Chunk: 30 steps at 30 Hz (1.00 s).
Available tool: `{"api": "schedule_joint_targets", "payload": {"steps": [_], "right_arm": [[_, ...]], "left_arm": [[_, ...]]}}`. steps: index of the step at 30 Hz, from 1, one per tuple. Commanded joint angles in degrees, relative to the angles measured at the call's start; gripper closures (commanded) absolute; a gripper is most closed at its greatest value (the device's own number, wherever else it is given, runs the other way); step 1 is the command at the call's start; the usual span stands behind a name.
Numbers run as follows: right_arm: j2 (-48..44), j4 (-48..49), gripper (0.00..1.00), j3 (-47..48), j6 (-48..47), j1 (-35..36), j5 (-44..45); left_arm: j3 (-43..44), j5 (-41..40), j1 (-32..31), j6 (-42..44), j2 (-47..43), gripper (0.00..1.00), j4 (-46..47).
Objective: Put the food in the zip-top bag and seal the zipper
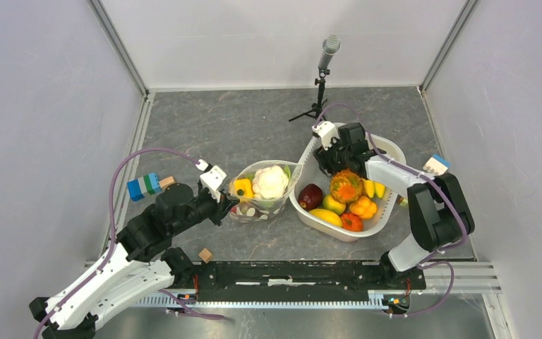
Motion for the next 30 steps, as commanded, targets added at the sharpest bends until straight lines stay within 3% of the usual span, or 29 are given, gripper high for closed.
{"api": "schedule_joint_targets", "payload": {"steps": [1, 11, 15, 20, 27, 30], "right_arm": [[-4.85, -3.27, 0.58, 2.51, -0.51, -0.50, -2.62], [-14.24, -4.44, 0.56, 1.32, 0.82, -0.50, -4.81], [-12.43, -5.07, 0.20, 1.19, 1.88, -0.49, -1.16], [-4.46, -10.21, 0.06, 3.84, -1.49, -0.47, -4.18], [7.25, -8.93, 0.03, 4.74, -3.66, -0.61, -3.07], [9.52, -9.62, 0.13, 4.18, -3.39, -0.58, -4.44]], "left_arm": [[0.19, 0.11, 0.18, 1.72, 0.32, 0.98, 2.43], [0.26, 0.03, 0.18, 1.63, 0.67, 0.98, 2.43], [0.22, 0.06, 0.18, 1.60, 0.68, 0.98, 2.31], [0.14, 0.03, 0.18, 1.59, 0.56, 0.98, 2.43], [0.23, 0.06, 0.18, 1.73, 0.96, 0.98, 2.34], [0.25, 0.04, 0.18, 1.79, 0.74, 0.98, 2.17]]}}
